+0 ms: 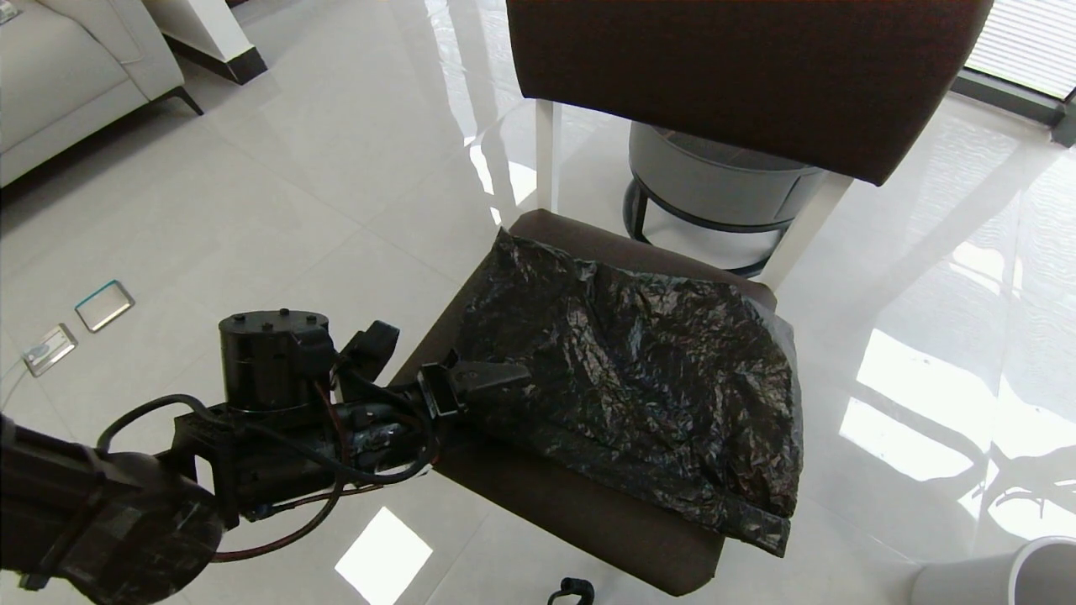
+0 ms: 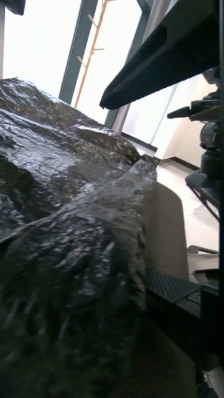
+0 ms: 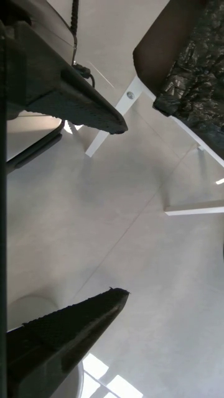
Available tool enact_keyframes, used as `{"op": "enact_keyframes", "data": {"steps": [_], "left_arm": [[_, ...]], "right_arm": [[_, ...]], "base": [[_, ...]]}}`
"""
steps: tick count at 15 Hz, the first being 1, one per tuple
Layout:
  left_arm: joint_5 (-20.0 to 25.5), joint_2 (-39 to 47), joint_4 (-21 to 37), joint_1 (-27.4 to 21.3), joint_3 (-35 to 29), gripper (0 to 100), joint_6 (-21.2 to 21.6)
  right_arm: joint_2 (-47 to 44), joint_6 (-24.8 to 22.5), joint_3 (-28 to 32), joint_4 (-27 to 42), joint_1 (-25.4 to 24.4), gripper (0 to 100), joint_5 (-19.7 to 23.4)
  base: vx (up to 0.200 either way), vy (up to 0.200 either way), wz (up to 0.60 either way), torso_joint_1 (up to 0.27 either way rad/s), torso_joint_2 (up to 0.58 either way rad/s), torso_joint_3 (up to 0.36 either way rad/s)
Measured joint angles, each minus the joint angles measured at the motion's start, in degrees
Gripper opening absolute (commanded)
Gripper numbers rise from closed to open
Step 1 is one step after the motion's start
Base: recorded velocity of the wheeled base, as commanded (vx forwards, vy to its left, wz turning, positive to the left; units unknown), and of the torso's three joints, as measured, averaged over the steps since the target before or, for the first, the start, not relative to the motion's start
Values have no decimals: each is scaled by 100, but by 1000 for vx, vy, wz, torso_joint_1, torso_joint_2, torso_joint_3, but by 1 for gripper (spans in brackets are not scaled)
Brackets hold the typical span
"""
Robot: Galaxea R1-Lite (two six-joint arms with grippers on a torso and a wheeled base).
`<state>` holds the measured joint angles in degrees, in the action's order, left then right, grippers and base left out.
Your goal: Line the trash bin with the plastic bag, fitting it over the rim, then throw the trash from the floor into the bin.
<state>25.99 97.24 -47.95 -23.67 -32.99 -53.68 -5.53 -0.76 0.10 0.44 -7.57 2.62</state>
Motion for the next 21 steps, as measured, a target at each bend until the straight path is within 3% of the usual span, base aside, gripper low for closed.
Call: {"op": "enact_keyframes", "data": {"steps": [3, 4, 12, 16, 19, 21], "left_arm": [[-245, 171, -605, -7, 44, 100, -38], [-290, 221, -835, -16, 88, 0, -99], [-333, 601, -1608, -60, 350, 0, -132], [-322, 228, -1788, -94, 586, 0, -117], [-317, -774, -1240, -289, 777, 0, 91], [-311, -1693, -404, -510, 948, 0, 969]], "right_arm": [[0, -2, 0, 0, -2, 100, 0], [0, -2, 0, 0, -2, 100, 0], [0, -2, 0, 0, 2, 100, 0], [0, 0, 0, 0, -2, 100, 0], [0, 2, 0, 0, -2, 100, 0], [0, 2, 0, 0, -2, 100, 0]], "base": [[0, 0, 0, 0, 0, 0], [0, 0, 0, 0, 0, 0], [0, 0, 0, 0, 0, 0], [0, 0, 0, 0, 0, 0], [0, 0, 0, 0, 0, 0], [0, 0, 0, 0, 0, 0]]}}
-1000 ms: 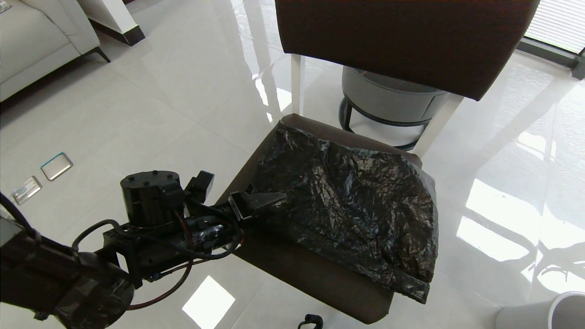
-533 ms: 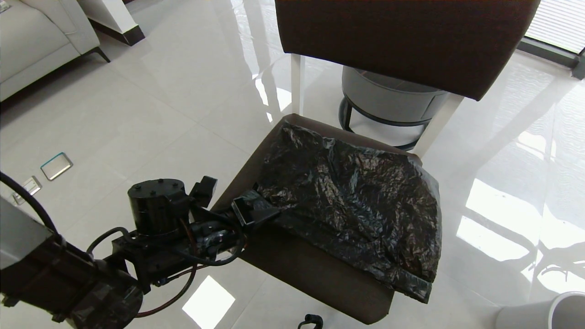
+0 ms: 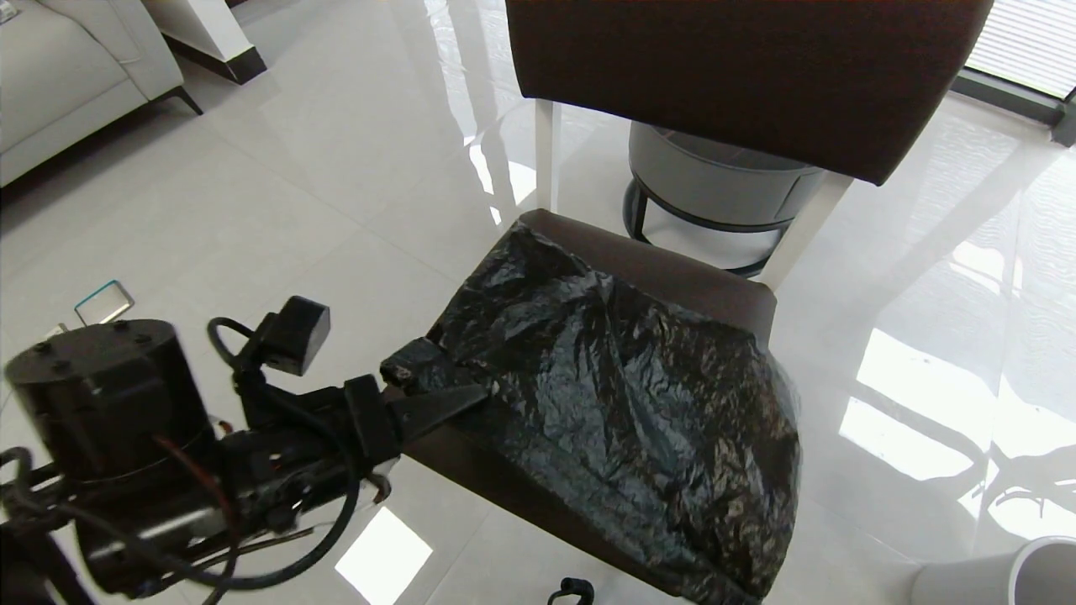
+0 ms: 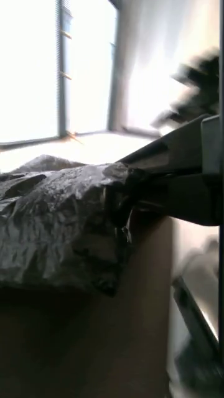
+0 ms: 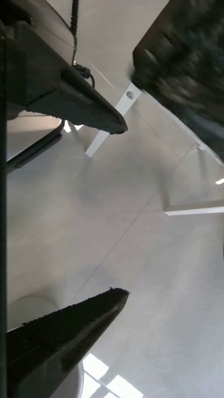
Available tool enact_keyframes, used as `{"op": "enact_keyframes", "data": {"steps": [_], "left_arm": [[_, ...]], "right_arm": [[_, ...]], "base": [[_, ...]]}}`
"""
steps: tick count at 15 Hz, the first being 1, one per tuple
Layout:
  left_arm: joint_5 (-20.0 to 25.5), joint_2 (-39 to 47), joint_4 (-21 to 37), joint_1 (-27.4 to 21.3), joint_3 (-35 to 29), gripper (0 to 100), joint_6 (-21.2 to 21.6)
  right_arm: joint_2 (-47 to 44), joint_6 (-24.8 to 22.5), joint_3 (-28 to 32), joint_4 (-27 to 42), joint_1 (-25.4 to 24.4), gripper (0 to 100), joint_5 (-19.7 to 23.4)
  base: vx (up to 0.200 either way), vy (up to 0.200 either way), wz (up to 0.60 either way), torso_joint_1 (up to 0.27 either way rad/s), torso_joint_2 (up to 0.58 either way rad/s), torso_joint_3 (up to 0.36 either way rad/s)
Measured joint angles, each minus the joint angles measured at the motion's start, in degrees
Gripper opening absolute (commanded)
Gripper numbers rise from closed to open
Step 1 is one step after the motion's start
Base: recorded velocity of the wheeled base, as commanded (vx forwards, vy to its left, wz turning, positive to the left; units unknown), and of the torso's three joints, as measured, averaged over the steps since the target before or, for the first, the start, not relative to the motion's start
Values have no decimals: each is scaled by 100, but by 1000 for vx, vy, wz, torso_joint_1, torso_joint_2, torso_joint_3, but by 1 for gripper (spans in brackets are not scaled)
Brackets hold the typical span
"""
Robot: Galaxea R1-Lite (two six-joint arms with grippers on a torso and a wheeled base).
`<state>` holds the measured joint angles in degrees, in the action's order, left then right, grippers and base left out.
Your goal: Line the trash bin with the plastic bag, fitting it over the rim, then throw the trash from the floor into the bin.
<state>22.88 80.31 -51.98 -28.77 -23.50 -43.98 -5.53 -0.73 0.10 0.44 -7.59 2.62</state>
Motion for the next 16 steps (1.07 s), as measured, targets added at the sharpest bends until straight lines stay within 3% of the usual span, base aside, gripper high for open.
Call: {"op": "enact_keyframes", "data": {"steps": [4, 6, 8, 12, 16], "left_arm": [[-68, -1929, 1180, -289, 424, 0, 1664], [-219, -2651, 2454, -325, 424, 0, 2365], [-280, -3012, 2801, -345, 90, 0, 2549], [-277, -3187, 2844, -417, -94, 0, 3268], [-518, -3133, 2867, -813, -144, 0, 3413]], "right_arm": [[0, 2, 0, 0, 2, 100, -2], [0, -2, 0, 0, 7, 100, 0], [0, -2, 0, 0, 7, 100, 0], [0, -5, 0, 0, 2, 100, 0], [0, -2, 0, 0, 5, 100, 0]], "base": [[0, 0, 0, 0, 0, 0], [0, 0, 0, 0, 0, 0], [0, 0, 0, 0, 0, 0], [0, 0, 0, 0, 0, 0], [0, 0, 0, 0, 0, 0]]}}
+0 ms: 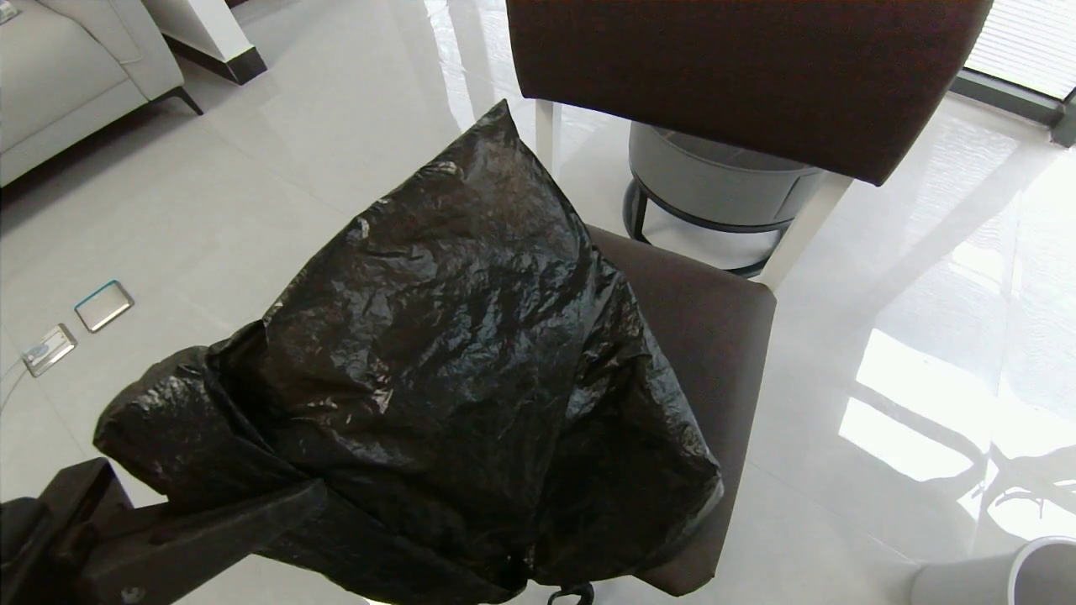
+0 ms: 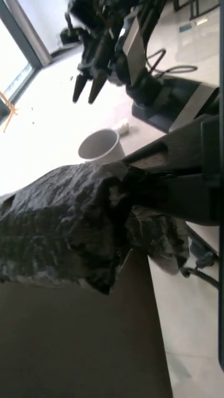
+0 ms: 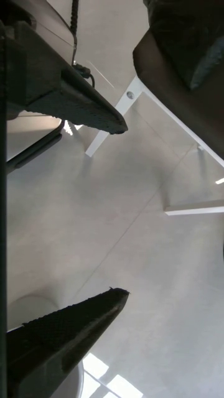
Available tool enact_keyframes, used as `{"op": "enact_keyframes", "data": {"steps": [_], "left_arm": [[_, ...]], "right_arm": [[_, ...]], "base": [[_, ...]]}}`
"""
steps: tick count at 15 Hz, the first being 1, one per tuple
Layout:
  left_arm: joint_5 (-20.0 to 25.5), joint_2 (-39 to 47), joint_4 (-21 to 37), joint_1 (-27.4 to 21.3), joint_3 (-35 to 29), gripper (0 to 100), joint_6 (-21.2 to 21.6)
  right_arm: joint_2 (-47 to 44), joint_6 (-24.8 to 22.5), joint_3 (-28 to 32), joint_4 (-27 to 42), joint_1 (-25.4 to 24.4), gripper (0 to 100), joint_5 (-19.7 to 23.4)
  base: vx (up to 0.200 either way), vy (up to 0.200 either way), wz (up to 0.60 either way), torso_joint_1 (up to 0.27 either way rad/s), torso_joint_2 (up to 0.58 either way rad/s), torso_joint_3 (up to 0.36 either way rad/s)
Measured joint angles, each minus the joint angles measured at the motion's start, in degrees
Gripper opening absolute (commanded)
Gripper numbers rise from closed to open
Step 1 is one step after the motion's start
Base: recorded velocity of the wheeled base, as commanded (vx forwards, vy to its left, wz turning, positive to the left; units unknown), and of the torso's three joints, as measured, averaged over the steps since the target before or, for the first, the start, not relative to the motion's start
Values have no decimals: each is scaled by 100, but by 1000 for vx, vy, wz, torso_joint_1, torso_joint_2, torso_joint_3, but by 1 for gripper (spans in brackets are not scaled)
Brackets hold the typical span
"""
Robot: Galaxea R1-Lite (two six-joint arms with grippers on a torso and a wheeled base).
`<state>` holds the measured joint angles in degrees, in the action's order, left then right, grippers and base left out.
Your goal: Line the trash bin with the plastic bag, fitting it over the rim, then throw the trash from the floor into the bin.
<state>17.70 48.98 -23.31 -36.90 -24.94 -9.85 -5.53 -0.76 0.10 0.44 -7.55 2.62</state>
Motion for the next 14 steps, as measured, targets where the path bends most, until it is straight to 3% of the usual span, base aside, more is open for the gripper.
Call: {"op": "enact_keyframes", "data": {"steps": [3, 10, 14], "left_arm": [[-110, 22, 13, -179, 83, 0, 11], [-132, 110, 13, -529, 160, 0, 15], [-134, 197, -9, -538, 140, 0, -11]], "right_arm": [[0, 2, 0, 0, -5, 100, 0], [-2, 2, 0, 0, 0, 100, -9], [-2, 7, 0, 5, -2, 100, -9]], "base": [[0, 0, 0, 0, 0, 0], [-200, 0, 0, 4, 3, 4], [0, 0, 0, 0, 0, 0]]}}
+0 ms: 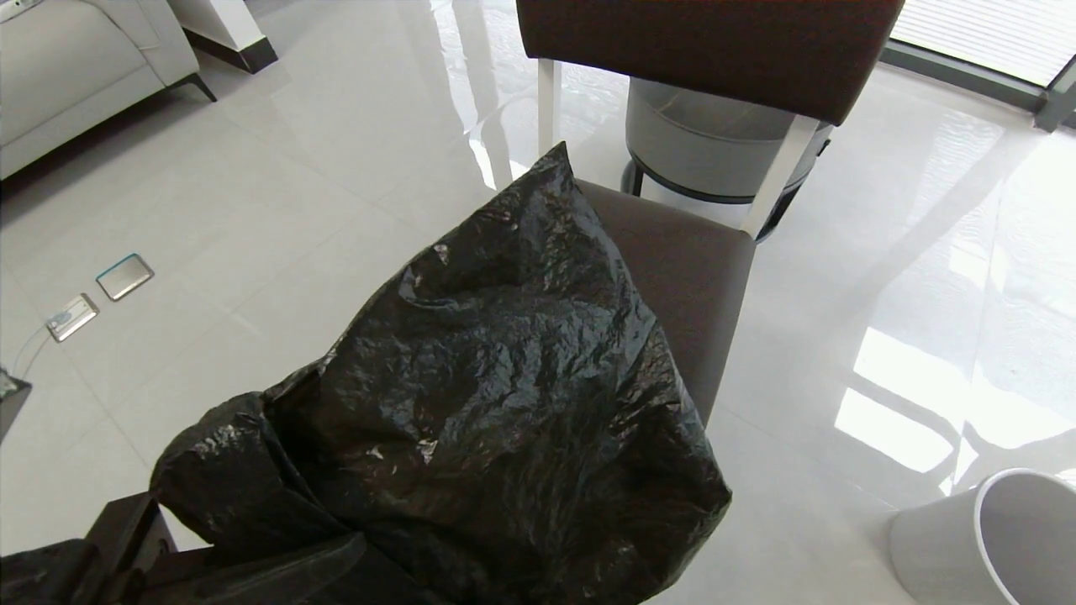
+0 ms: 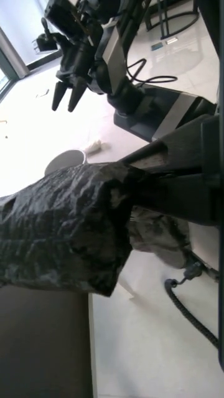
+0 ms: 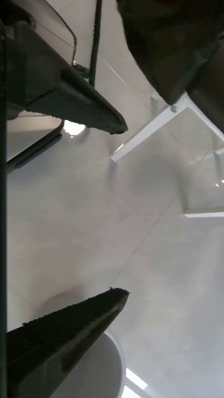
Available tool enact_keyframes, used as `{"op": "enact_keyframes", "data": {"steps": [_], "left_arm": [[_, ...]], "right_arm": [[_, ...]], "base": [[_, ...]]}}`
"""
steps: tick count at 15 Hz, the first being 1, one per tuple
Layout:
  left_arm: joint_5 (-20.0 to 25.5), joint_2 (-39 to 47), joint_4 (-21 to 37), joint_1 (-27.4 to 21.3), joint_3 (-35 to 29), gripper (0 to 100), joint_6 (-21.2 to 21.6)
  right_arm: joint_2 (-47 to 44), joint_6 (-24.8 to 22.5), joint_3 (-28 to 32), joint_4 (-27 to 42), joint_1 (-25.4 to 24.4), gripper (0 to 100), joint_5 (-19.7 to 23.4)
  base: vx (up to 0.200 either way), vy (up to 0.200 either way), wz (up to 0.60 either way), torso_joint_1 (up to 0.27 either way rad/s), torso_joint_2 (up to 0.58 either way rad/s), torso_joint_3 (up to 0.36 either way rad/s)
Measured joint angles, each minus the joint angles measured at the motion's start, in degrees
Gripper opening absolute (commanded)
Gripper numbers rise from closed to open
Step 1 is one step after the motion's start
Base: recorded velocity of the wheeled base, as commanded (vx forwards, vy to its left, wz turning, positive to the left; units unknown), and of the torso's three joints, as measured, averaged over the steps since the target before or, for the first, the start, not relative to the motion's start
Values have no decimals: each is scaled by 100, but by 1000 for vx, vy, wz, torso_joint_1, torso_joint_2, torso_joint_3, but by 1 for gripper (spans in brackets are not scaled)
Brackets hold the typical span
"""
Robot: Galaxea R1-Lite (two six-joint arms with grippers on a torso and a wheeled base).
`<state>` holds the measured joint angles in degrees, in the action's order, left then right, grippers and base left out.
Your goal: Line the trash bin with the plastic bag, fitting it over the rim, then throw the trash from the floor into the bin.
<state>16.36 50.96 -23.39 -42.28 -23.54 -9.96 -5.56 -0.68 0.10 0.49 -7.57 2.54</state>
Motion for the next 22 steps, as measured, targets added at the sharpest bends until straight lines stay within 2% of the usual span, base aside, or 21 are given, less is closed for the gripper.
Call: {"op": "enact_keyframes", "data": {"steps": [1, 14, 17, 20, 22], "left_arm": [[0, 23, -4, 0, -2, 0, -2], [13, 113, -11, 0, -29, 0, -101], [33, 221, -22, -216, -38, 0, -101], [33, 477, -371, -419, -94, 0, -110], [35, 846, -956, -441, -101, 0, -180]], "right_arm": [[0, 0, 0, -5, -2, 100, 0], [0, 0, 0, -5, -2, 100, 0], [0, 0, 0, -2, -2, 100, 0], [0, 0, 0, -5, -2, 100, 0], [0, 0, 0, -6, -2, 100, -2]], "base": [[0, 0, 0, 0, 0, 0], [0, 0, -600, 3, 2, 2], [0, 0, -600, 1, 4, 6], [0, 0, -600, 1, 5, 1], [0, 0, -600, 2, 5, 0]]}}
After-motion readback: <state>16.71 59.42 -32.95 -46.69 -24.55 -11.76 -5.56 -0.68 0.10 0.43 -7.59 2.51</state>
